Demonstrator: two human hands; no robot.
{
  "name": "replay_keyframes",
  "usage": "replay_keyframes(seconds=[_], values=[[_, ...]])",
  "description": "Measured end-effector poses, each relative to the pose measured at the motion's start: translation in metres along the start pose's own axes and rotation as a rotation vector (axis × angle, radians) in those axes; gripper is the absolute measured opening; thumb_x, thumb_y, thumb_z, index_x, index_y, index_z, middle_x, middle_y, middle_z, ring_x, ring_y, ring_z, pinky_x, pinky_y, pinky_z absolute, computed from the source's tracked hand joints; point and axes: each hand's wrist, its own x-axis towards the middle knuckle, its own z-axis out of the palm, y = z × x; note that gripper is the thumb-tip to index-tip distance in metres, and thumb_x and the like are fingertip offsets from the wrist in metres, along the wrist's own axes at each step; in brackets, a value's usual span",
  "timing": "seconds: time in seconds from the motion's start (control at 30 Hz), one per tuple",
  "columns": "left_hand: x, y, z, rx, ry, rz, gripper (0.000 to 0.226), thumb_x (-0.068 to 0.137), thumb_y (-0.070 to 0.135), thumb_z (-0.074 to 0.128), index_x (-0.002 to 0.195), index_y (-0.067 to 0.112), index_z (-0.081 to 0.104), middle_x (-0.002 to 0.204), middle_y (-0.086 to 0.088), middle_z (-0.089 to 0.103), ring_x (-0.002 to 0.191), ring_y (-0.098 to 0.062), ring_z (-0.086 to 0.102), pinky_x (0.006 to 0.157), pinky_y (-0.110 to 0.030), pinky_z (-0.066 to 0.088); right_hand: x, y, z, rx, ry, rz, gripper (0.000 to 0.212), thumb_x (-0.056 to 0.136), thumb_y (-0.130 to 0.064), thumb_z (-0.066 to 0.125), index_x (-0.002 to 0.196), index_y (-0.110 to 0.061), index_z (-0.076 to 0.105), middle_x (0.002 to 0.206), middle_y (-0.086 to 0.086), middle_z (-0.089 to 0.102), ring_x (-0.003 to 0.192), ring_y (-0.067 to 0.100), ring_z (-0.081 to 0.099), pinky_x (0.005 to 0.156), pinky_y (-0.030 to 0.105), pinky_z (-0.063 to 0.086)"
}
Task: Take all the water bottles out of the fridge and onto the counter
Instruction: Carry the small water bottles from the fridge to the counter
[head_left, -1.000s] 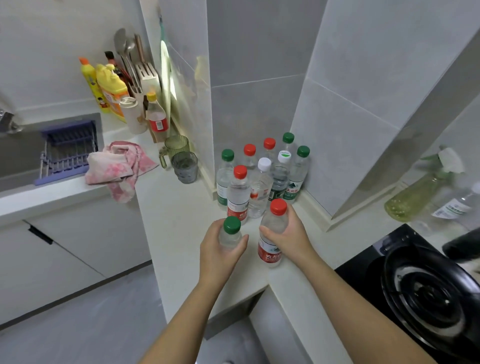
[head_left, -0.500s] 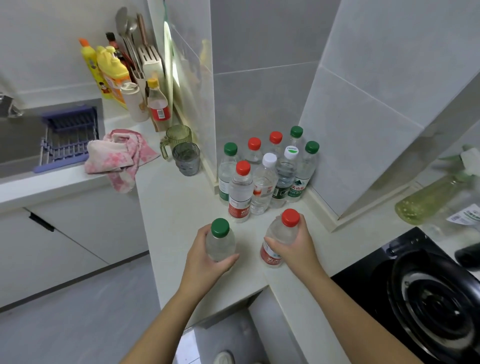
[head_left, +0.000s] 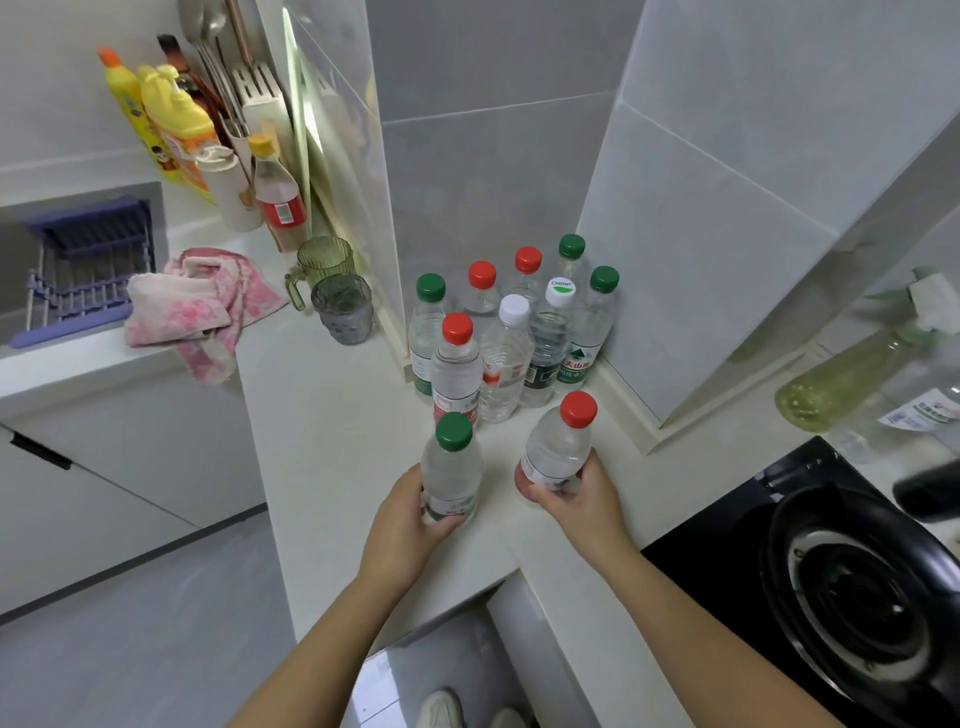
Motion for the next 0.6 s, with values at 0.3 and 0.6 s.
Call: replay_keyframes(seconds=[0.3,0.6], values=[[0.046,0.035,0.05,-0.041,-0.014,0.035,0.053,0.076,0.022,0.08,0.123,0.023,0.057,0.117,0.008,0.062,0.104,-0.007,0.058,0.084,-0.012,0.043,0.038,-0.01,-0.027,-0.035,0.045,-0.07,0.058,0.075,-0.01,0.082,0.12,-0.017,0.046,0.11,-0.015,0.058,0.096,-0.02,0.056,0.075,0.005,0.047],[0.09,0.07,0.083,0.086,-0.137,-0.021,0.055,0.08,0.024,0.078,0.128,0.011,0.053,0.119,-0.009,0.06,0.104,-0.026,0.059,0.09,-0.036,0.048,0.072,-0.013,-0.056,-0.299,0.029,-0.185,0.06,0.076,-0.013,0.082,0.127,-0.009,0.052,0.12,0.006,0.057,0.116,0.017,0.052,0.093,0.023,0.043]])
